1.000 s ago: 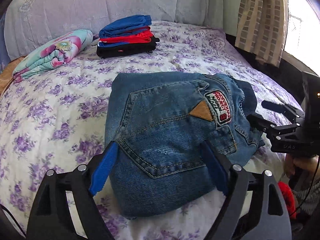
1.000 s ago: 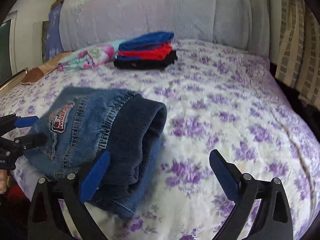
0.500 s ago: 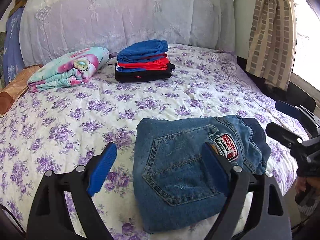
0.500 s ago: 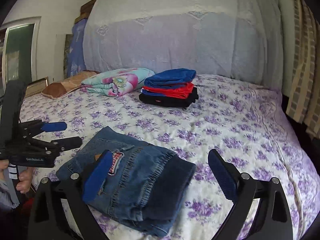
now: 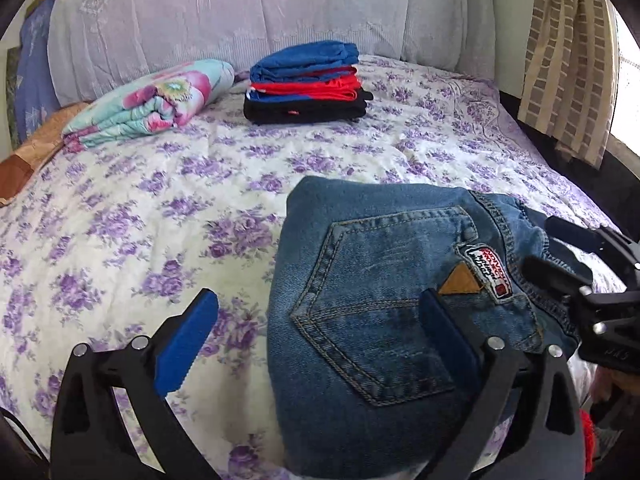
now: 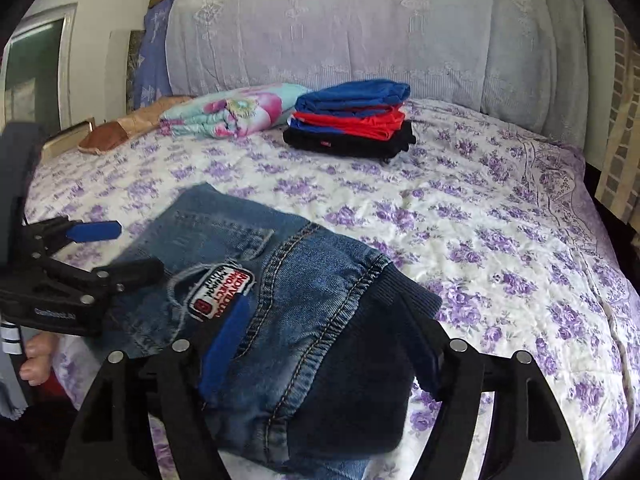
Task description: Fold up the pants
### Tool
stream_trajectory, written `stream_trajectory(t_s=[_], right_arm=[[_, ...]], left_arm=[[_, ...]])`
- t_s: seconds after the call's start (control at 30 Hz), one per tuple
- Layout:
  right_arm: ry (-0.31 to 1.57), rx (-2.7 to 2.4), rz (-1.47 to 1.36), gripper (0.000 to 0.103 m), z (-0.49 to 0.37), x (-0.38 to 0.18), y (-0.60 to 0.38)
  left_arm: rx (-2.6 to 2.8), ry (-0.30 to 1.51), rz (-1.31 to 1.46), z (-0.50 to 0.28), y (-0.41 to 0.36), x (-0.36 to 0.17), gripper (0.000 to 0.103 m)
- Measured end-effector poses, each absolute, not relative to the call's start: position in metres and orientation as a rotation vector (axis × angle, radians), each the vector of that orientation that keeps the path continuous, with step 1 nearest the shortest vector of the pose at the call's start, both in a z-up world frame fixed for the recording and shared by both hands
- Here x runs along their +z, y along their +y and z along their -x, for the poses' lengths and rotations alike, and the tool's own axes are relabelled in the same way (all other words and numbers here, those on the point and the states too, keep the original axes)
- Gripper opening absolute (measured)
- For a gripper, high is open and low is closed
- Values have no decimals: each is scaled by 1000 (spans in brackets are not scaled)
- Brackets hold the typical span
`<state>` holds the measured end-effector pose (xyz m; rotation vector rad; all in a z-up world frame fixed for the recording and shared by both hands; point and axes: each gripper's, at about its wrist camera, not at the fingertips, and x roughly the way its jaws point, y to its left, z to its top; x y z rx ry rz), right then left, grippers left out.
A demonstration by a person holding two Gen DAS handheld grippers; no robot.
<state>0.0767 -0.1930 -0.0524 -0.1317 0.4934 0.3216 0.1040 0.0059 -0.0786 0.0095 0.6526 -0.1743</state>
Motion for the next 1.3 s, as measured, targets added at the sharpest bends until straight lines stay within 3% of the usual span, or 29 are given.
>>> stream_trajectory(t_s=[0.1, 0.17, 0.2, 0.27, 0.37, 0.8, 1.3], right_arm=[[466, 326, 126, 76, -58, -47, -195], [570, 287, 177, 79, -71, -69, -190], [615, 291, 151, 88, -80, -83, -194], [682, 337, -41, 96, -96, -97, -217], [702, 394, -229, 95, -99, -101, -237], [653, 464, -478, 97, -68, -87, -280], [662, 448, -483, 97, -65, -85, -281]], left_arm=[[-151, 644, 1, -100, 15, -74, 98], [-125, 642, 5, -99, 19, -75, 98], [-117, 639, 7, -99, 21, -75, 98], [-102, 634, 3, -97, 22, -75, 98], [-77, 614, -16, -92, 25, -75, 98], [-82, 605, -18, -84, 25, -74, 98], [-85, 606, -18, -81, 23, -73, 98]])
